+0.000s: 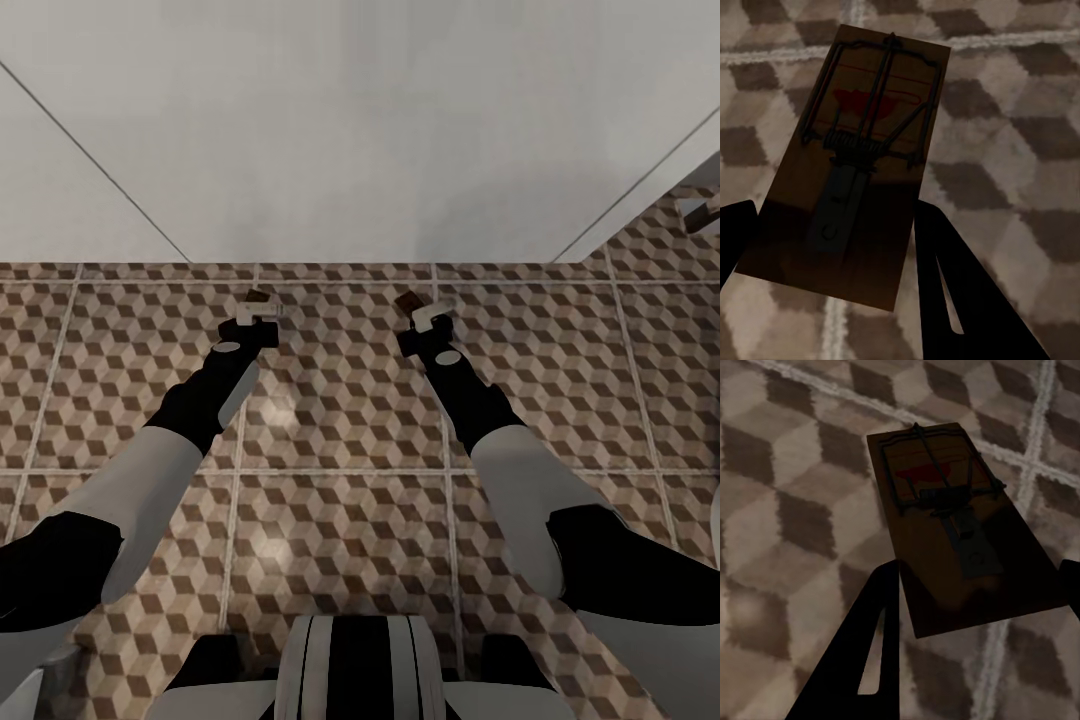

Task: Take the four mousetraps from the cabinet in the bathroom and place them on the bathroom floor. Make sure all four end up on the same floor surface, and ensure that at least two of them are either under or directly next to the same bathroom sink.

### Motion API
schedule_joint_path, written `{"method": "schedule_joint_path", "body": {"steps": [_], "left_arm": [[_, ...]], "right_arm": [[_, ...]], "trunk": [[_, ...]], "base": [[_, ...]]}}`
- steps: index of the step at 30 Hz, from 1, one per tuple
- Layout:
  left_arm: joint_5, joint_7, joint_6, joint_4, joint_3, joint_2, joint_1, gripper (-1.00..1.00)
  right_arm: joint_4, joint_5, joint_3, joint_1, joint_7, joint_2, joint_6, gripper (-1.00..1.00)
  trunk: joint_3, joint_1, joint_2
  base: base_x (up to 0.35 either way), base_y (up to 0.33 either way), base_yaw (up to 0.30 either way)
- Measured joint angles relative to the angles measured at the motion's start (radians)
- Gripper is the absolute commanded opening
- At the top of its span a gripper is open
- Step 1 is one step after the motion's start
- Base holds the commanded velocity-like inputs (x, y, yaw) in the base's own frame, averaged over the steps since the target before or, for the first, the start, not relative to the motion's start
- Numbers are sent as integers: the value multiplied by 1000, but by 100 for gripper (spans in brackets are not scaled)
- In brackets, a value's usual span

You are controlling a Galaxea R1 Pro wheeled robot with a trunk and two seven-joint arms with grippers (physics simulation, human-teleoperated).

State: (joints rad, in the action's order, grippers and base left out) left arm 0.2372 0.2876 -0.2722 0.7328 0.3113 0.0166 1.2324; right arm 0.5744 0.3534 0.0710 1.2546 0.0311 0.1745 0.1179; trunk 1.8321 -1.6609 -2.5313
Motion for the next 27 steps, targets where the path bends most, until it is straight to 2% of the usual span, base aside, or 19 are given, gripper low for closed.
{"method": "schedule_joint_path", "body": {"steps": [6,20,27], "left_arm": [[0,0,0,0,0,0,-1,-100],[0,0,1,-10,0,0,-1,-100],[1,0,5,-11,0,0,-4,-100]], "right_arm": [[-1,0,0,0,0,0,0,-100],[-2,-1,0,0,-1,0,-3,-100],[-57,-1,2,0,-7,0,-97,-100]], "trunk": [[0,0,0],[0,0,0],[0,0,0]], "base": [[27,0,0],[129,0,0],[8,0,0]]}}
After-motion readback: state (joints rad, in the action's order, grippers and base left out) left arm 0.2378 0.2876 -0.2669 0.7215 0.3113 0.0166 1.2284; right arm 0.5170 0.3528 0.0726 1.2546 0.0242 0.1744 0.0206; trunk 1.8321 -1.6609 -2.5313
